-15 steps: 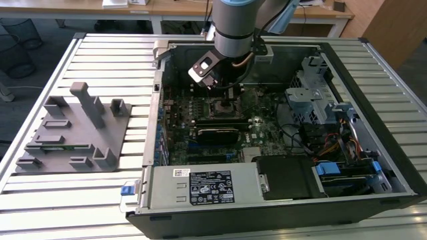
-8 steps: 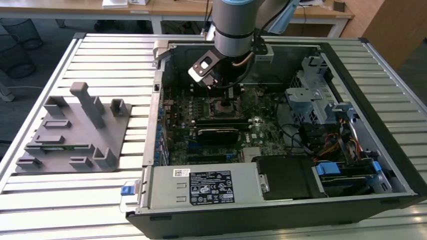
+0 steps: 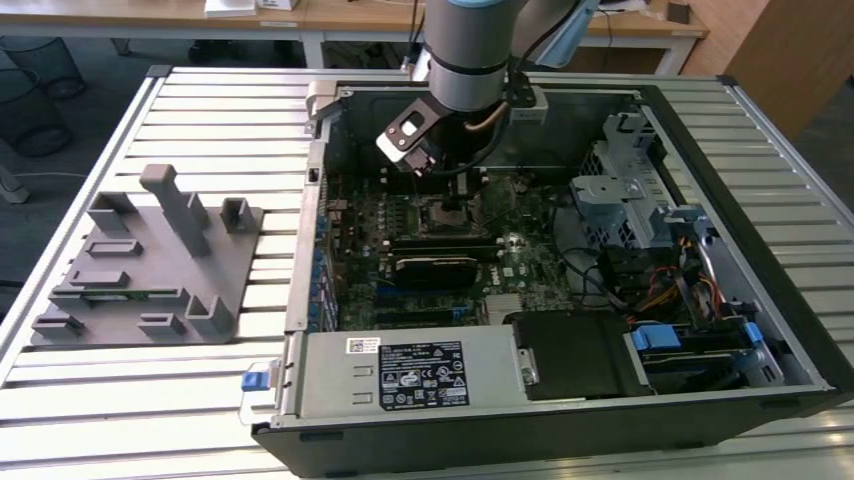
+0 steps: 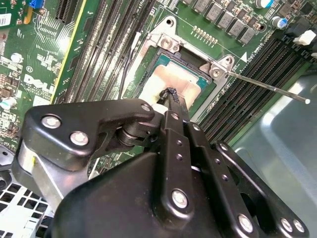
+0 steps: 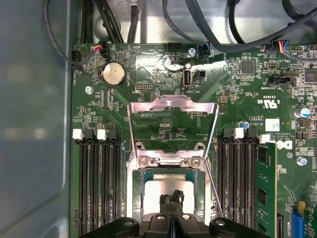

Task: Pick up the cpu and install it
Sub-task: 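Place the cpu into insertion slot, then close the cpu cover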

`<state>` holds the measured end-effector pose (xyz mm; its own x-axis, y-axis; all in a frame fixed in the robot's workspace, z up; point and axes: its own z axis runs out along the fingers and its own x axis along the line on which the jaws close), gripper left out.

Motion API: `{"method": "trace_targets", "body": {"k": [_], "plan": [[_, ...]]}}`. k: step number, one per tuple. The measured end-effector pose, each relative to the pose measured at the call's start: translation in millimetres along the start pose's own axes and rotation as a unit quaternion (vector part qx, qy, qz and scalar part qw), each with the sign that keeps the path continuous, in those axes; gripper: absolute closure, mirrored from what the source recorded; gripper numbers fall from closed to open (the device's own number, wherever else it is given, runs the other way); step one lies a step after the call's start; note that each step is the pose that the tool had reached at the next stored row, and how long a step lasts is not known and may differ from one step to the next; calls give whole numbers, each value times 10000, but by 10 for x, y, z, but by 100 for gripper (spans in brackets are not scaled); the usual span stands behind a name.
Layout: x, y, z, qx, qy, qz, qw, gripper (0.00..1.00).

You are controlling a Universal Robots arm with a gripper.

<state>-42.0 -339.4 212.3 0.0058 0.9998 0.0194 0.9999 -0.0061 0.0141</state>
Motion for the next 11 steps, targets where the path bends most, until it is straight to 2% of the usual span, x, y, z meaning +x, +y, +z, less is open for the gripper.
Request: {"method": "trace_targets", "body": {"k": [11], "plan": [[1, 1, -29, 0, 0, 0, 10000, 89]]}}
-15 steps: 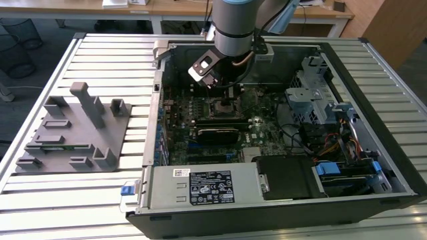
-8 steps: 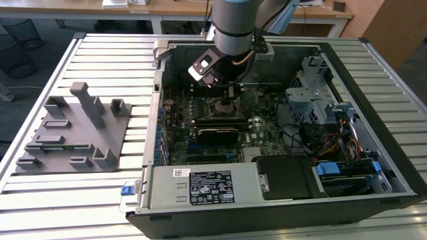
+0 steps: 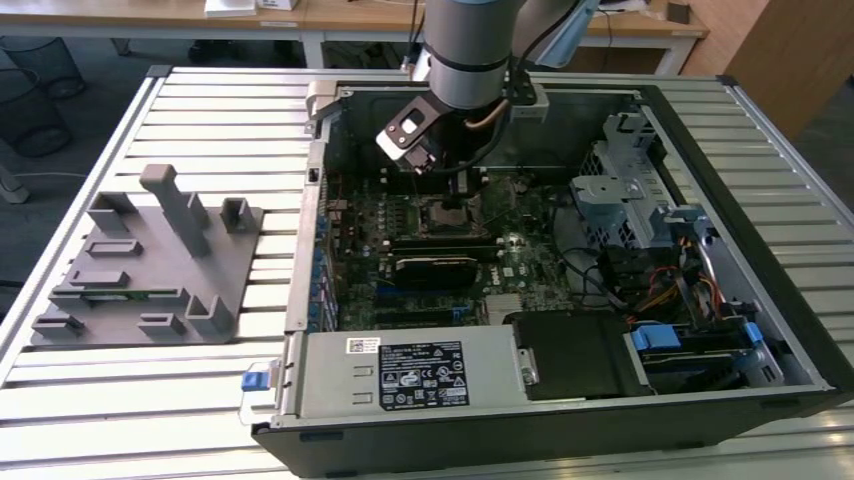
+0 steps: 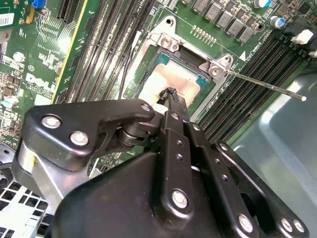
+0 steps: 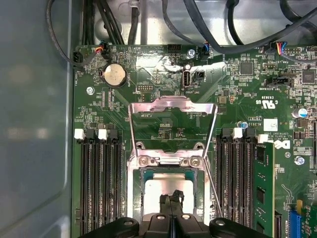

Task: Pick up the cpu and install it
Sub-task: 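Close the cpu cover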

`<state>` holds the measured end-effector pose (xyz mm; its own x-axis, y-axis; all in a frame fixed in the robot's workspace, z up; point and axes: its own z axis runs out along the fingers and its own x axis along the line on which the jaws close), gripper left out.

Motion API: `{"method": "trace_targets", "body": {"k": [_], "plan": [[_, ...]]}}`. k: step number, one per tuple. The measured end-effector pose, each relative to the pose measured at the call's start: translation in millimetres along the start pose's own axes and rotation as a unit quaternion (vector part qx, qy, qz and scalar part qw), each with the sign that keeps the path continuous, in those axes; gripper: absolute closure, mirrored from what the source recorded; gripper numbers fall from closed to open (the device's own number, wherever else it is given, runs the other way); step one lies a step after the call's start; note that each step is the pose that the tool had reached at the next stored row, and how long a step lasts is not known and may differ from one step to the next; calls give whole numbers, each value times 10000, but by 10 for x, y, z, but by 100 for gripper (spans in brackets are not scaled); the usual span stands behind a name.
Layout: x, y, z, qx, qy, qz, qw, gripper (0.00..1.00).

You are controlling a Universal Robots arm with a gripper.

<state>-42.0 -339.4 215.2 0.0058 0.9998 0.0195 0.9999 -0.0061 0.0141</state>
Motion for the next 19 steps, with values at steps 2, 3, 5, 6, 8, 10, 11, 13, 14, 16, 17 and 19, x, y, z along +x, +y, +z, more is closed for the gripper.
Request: {"method": "trace_targets", "body": {"k": [2, 3, 5, 6, 8, 10, 11, 13, 14, 16, 17, 19], "plan": [[0, 0, -5, 1, -1, 0, 10000, 89], [0, 0, -6, 0, 0, 0, 10000, 89], [0, 0, -8, 0, 0, 0, 10000, 89], [0, 0, -11, 1, -2, 0, 10000, 89], [-1, 0, -19, 1, -4, 0, 10000, 89], [0, 0, -46, 1, -3, 0, 10000, 89], [1, 0, -52, 0, -3, 0, 10000, 89], [1, 1, -66, 0, -3, 0, 10000, 89], [1, 1, -74, 0, -3, 0, 10000, 89], [1, 1, -88, 0, -3, 0, 10000, 89], [2, 1, -92, 0, -2, 0, 10000, 89], [1, 1, -102, 0, -3, 0, 10000, 89]]}}
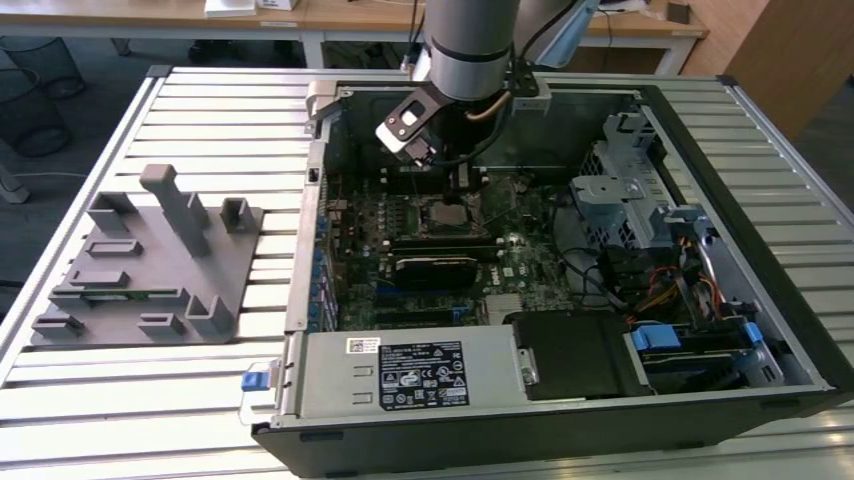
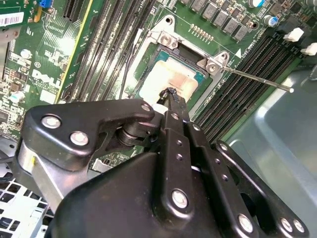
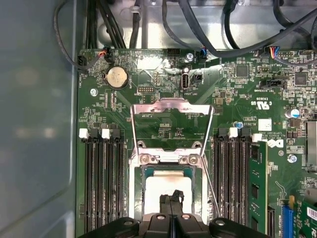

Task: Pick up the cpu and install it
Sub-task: 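Close the cpu cover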

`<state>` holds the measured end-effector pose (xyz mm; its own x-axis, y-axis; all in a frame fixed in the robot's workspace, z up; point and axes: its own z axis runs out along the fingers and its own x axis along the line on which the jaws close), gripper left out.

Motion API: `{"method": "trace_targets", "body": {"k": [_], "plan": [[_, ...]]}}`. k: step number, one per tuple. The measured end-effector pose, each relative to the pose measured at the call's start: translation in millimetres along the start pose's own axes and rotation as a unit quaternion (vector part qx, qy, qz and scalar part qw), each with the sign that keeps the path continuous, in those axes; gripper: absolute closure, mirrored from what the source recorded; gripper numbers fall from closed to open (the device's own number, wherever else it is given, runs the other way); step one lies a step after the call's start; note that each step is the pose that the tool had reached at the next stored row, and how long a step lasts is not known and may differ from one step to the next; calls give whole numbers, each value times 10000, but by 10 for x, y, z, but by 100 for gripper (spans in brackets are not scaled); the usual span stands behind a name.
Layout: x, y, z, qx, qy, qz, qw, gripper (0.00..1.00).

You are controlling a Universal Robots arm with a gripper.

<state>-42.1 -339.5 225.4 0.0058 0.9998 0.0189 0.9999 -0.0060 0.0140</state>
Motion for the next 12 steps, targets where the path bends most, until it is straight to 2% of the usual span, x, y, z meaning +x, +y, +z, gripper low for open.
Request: {"method": "trace_targets", "body": {"k": [6, 12], "plan": [[1, 0, -30, 0, 28, 1, 10000, 89], [1, 0, -57, 0, 28, 0, 10000, 89]]}}
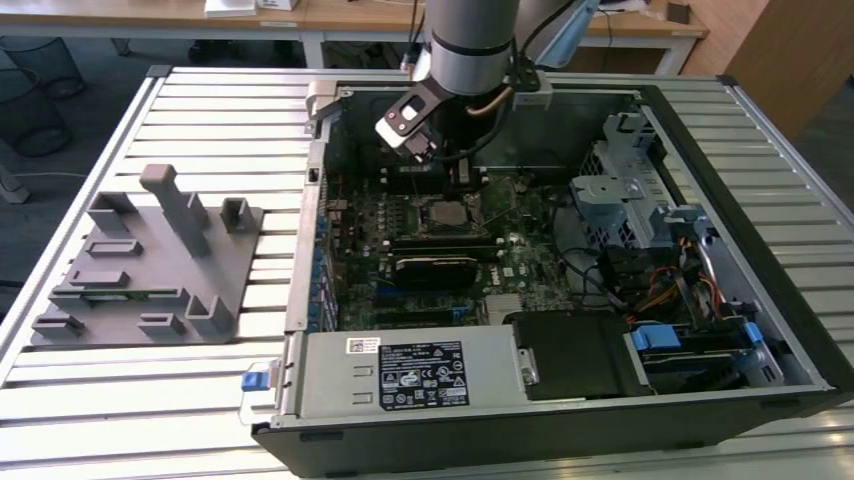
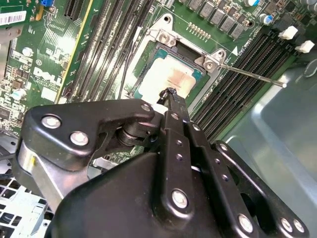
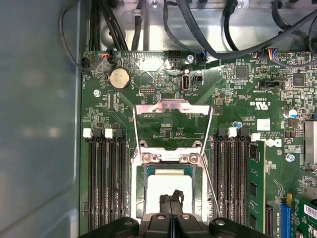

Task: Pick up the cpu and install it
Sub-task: 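Close the cpu cover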

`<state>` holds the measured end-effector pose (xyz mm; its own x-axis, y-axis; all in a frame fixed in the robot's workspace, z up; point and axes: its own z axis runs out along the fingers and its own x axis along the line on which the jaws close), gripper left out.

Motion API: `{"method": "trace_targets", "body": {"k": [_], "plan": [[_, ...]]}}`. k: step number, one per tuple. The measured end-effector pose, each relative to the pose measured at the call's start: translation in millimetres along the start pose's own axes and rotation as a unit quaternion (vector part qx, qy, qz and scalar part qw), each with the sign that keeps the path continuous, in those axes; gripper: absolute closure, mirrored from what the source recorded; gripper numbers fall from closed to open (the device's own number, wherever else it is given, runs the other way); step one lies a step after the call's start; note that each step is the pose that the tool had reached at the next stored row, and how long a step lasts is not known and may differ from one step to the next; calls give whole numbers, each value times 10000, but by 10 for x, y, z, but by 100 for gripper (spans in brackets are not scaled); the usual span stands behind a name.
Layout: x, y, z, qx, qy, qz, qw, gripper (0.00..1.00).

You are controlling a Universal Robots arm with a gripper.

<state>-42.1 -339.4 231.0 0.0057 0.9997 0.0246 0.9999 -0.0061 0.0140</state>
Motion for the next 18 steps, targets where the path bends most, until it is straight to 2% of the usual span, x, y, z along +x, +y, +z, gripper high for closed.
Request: {"method": "trace_targets", "body": {"k": [18], "plan": [[4, 2, -181, 0, 0, 1, 10000, 89]]}}
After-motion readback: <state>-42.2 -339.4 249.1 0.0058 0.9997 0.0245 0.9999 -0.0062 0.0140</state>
